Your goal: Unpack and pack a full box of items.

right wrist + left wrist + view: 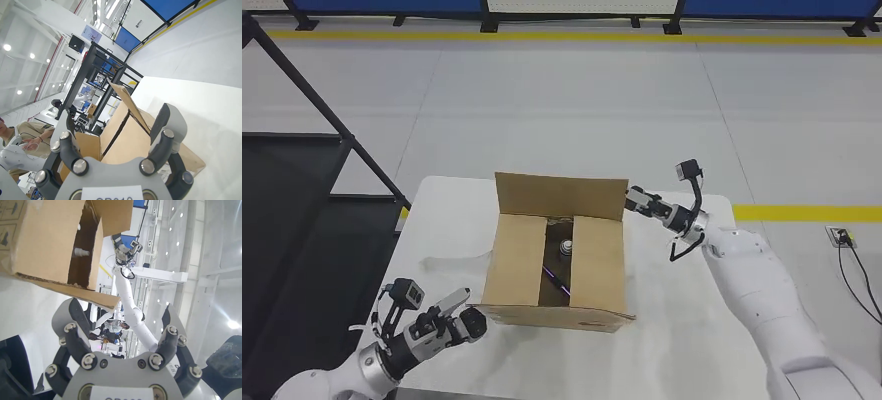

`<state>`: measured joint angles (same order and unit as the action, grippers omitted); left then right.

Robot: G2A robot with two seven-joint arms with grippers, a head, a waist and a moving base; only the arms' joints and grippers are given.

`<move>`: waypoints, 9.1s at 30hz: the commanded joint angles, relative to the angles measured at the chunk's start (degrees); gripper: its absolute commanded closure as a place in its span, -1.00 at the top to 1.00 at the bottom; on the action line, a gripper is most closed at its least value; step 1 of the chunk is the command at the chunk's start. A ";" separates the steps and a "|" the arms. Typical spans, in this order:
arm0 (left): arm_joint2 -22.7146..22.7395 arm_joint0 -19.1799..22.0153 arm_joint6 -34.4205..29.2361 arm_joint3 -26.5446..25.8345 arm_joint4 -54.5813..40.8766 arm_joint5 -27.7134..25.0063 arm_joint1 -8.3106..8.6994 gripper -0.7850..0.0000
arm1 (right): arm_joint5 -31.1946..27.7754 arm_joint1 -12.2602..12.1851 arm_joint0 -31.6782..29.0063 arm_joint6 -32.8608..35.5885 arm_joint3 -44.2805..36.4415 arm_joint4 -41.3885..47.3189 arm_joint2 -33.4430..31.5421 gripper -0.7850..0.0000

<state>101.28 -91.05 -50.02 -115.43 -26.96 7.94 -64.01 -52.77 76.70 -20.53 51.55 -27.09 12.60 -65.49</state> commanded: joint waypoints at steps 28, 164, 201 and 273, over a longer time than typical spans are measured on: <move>-12.84 5.61 20.97 0.53 15.88 -1.87 -0.81 1.00 | 29.30 -9.16 -1.11 19.98 -24.16 9.20 10.55 1.00; -11.16 16.14 40.69 12.88 2.88 -13.56 -4.38 1.00 | 34.94 -9.62 -12.41 14.89 -30.43 9.21 8.14 1.00; -27.73 23.95 38.29 12.98 27.81 -7.69 -5.98 1.00 | 38.13 -11.21 -19.44 10.94 -40.67 4.76 4.66 1.00; -46.41 39.23 36.14 24.22 36.67 -1.63 -12.28 1.00 | 27.53 -17.00 -40.50 12.67 -48.70 10.94 -13.60 1.00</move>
<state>55.23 -52.10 -13.95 -91.55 9.81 6.26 -76.13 -25.17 59.75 -60.92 64.21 -75.80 23.46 -78.96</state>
